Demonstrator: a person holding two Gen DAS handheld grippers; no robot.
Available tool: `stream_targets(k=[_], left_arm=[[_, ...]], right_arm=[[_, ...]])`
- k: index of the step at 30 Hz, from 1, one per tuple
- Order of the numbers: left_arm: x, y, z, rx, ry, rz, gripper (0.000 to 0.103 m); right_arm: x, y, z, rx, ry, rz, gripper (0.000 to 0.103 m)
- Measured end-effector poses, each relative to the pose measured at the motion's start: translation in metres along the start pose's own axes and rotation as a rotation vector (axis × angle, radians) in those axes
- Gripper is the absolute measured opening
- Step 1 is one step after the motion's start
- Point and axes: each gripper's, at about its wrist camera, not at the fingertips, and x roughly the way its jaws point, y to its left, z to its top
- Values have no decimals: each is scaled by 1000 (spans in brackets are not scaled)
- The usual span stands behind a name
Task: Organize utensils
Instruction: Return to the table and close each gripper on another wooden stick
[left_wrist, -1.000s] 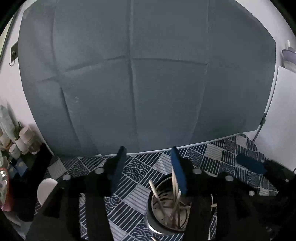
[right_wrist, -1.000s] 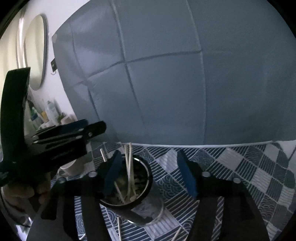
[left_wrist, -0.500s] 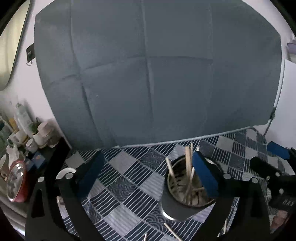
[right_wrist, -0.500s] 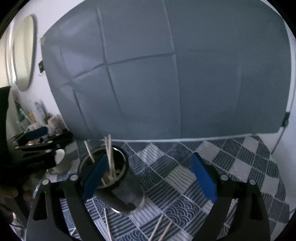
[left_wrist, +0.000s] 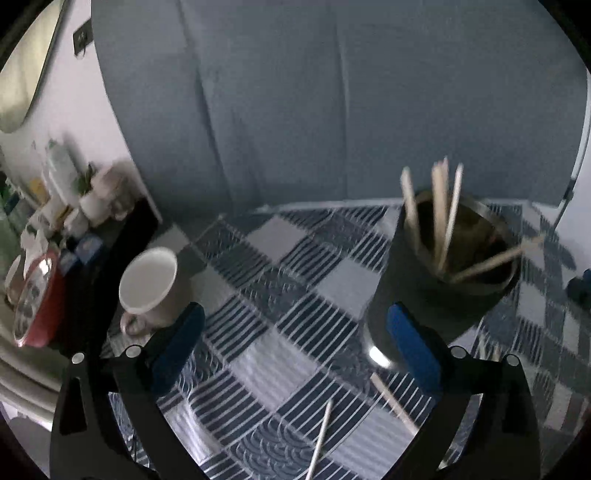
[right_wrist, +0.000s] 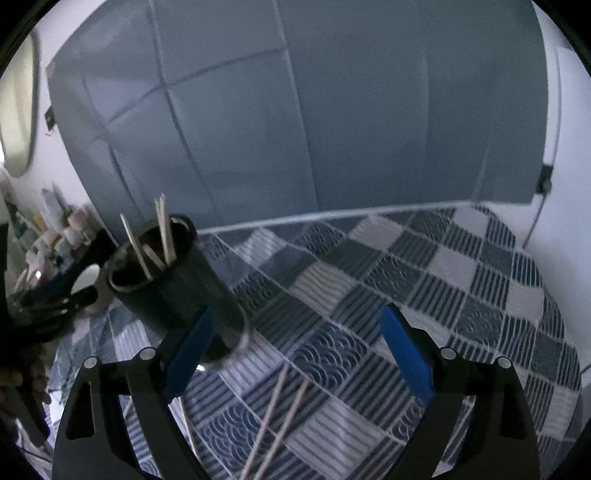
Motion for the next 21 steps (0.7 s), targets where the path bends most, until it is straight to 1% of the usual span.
stream_targets(k=[3, 5, 12, 15, 17, 21], left_arm=[[11, 6, -17, -4, 50, 12, 97], [19, 9, -32, 5, 84, 38, 97], [33, 10, -69, 38, 176, 45, 97], [37, 9, -80, 47, 200, 43, 97], [40, 7, -85, 58, 212, 41, 97], [46, 5, -94, 65, 242, 30, 97]], right_arm=[[8, -7, -15, 14, 51, -20, 86], [13, -9, -23, 16, 78, -26, 86], [38, -10, -53, 8, 183, -49, 86], [50, -11, -64, 19, 241, -59, 86], [54, -12, -71, 28, 269, -58, 86], [65, -11, -83, 12, 318, -84, 86]])
